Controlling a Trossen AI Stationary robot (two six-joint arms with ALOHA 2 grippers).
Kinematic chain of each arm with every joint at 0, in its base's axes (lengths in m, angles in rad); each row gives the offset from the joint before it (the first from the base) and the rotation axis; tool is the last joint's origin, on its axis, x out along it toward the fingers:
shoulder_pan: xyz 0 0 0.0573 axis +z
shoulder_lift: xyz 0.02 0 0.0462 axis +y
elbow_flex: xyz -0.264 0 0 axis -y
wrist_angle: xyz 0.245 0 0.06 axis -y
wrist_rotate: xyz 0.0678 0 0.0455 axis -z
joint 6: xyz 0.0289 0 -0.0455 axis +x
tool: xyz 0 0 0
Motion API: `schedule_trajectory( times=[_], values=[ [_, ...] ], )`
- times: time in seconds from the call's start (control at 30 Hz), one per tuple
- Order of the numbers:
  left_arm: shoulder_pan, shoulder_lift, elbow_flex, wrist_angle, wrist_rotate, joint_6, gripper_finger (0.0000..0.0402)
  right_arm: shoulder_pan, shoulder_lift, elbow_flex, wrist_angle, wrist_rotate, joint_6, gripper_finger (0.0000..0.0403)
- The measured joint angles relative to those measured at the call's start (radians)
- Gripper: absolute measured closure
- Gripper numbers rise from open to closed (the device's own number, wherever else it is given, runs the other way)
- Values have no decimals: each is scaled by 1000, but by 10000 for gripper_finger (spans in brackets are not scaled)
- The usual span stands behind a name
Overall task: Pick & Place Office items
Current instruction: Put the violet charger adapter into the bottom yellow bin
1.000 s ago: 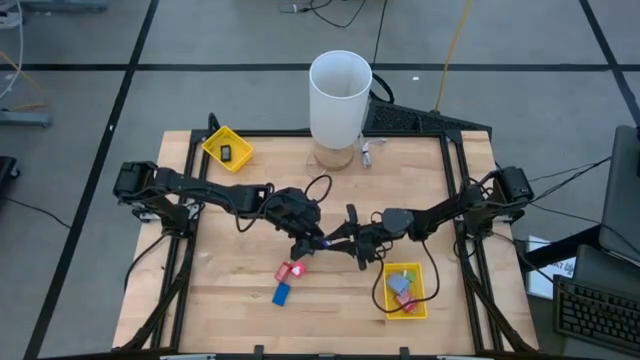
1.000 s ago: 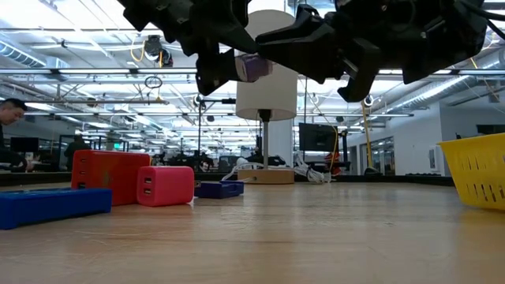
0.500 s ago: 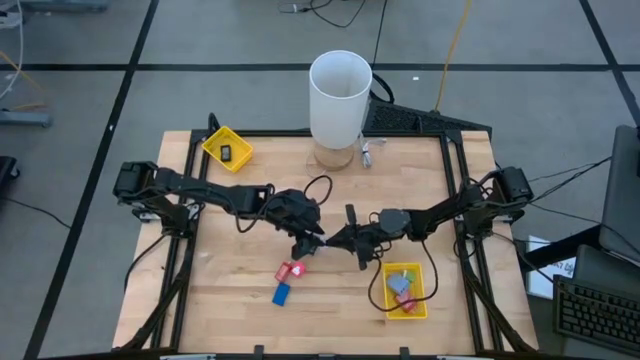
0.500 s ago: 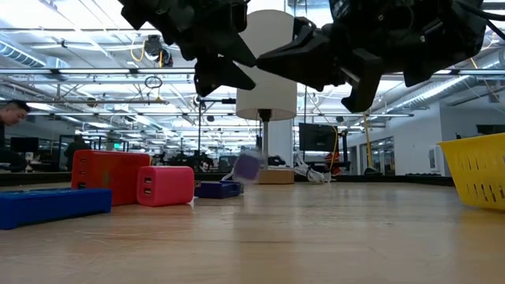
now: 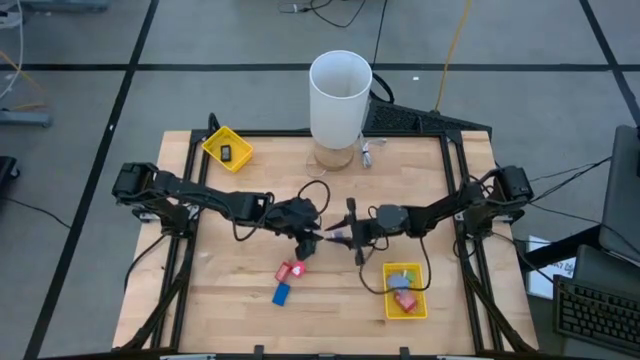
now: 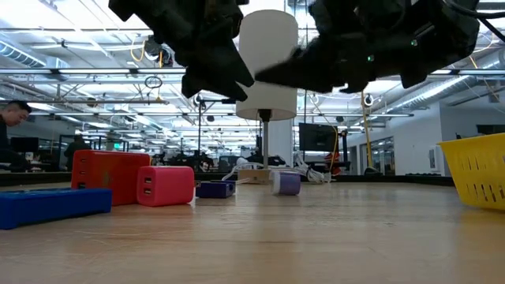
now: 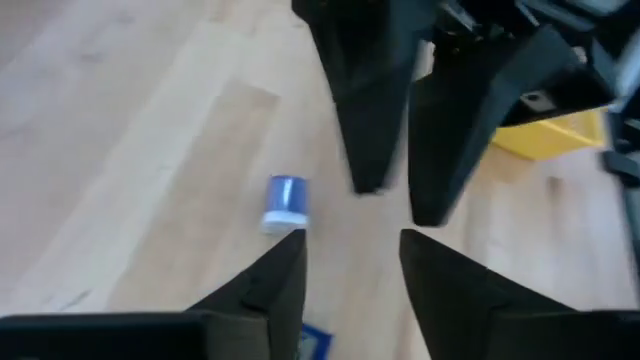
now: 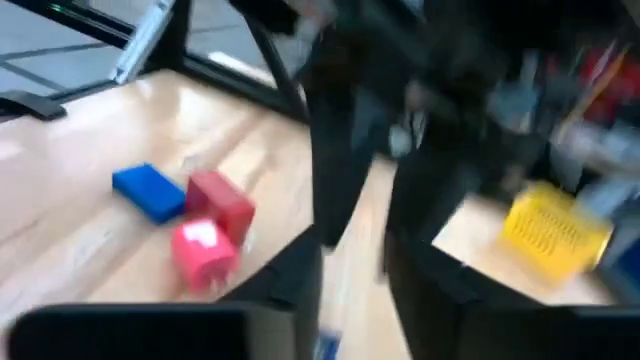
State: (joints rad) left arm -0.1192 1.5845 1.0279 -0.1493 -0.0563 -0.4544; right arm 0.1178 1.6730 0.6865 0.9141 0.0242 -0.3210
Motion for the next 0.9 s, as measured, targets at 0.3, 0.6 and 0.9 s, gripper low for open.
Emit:
schedule_trajectory(
  times=[0.3,0.6,0.9],
  values=[
    [0,0,-2,-25,-51,21,169,-14,1,-2,-403,1,179,159],
    [1,0,-3,-6,-51,31,143,-34,68,-1,-342,-32,186,93],
    [2,0,-3,-4,-51,42,153,-86,154,-1,-263,-78,211,133]
  ],
)
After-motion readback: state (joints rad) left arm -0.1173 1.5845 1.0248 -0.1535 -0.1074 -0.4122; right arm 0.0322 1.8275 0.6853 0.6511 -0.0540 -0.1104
